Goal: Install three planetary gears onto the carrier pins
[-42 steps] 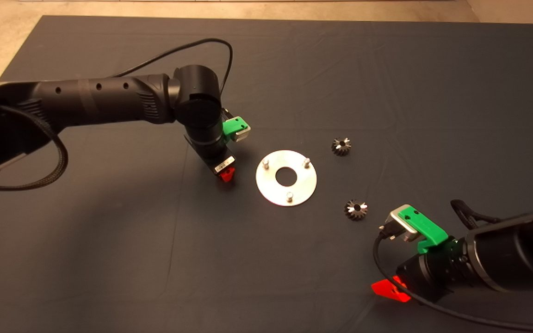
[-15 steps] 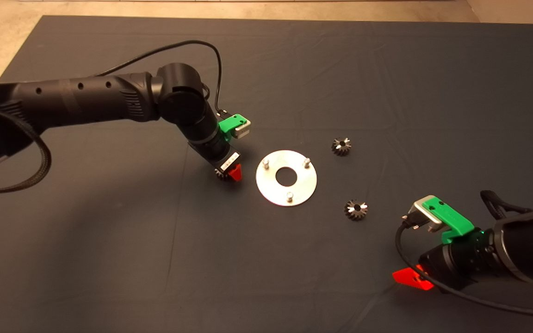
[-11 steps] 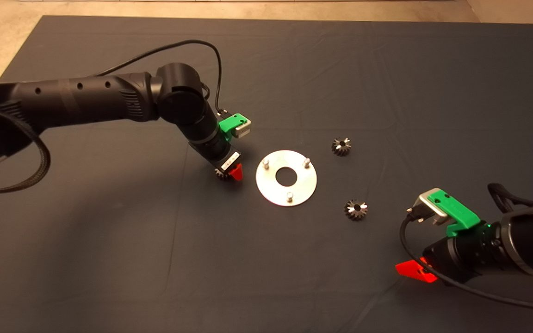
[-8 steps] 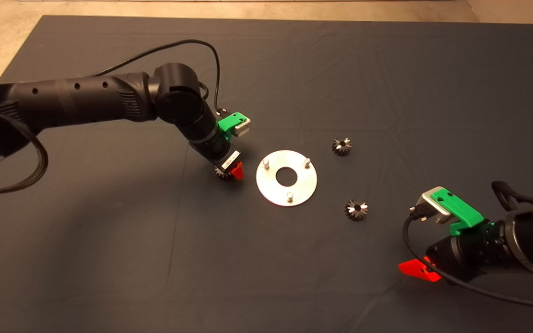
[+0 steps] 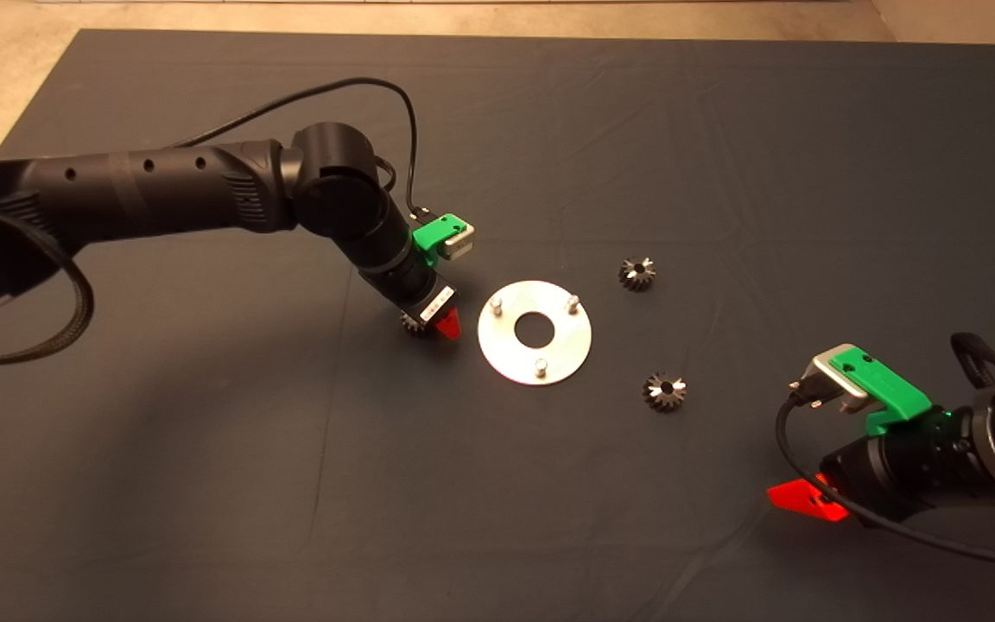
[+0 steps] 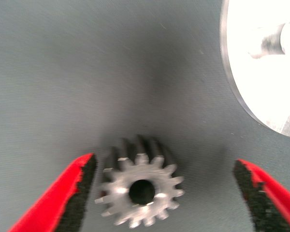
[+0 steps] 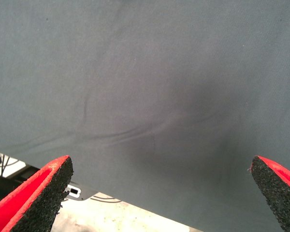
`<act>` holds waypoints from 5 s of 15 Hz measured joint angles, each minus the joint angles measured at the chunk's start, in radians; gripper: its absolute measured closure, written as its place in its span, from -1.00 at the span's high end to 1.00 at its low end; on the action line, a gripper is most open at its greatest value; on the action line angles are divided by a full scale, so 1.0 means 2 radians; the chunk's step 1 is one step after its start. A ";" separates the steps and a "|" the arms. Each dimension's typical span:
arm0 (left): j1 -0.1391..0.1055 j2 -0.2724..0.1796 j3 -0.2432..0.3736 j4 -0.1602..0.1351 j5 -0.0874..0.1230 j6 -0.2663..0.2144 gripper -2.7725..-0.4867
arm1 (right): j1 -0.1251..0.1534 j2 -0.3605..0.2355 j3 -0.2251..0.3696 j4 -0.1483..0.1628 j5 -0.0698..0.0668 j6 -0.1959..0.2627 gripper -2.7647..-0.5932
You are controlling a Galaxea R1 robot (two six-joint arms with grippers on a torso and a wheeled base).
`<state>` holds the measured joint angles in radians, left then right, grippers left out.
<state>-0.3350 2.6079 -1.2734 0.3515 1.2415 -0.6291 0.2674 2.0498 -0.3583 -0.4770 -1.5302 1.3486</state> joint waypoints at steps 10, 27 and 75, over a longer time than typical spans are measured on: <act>0.008 -0.002 0.007 0.004 0.002 0.001 0.02 | 0.008 -0.012 0.001 0.001 0.000 -0.011 0.99; 0.008 -0.002 0.022 0.004 0.003 0.003 -0.50 | 0.027 -0.033 0.001 0.011 0.000 -0.015 0.99; -0.046 0.077 -0.040 -0.002 0.027 0.028 -0.74 | 0.045 -0.055 0.003 0.042 -0.001 -0.021 0.99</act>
<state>-0.4277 2.7619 -1.3536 0.3477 1.2949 -0.5739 0.3579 1.9402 -0.3521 -0.3923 -1.5317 1.3066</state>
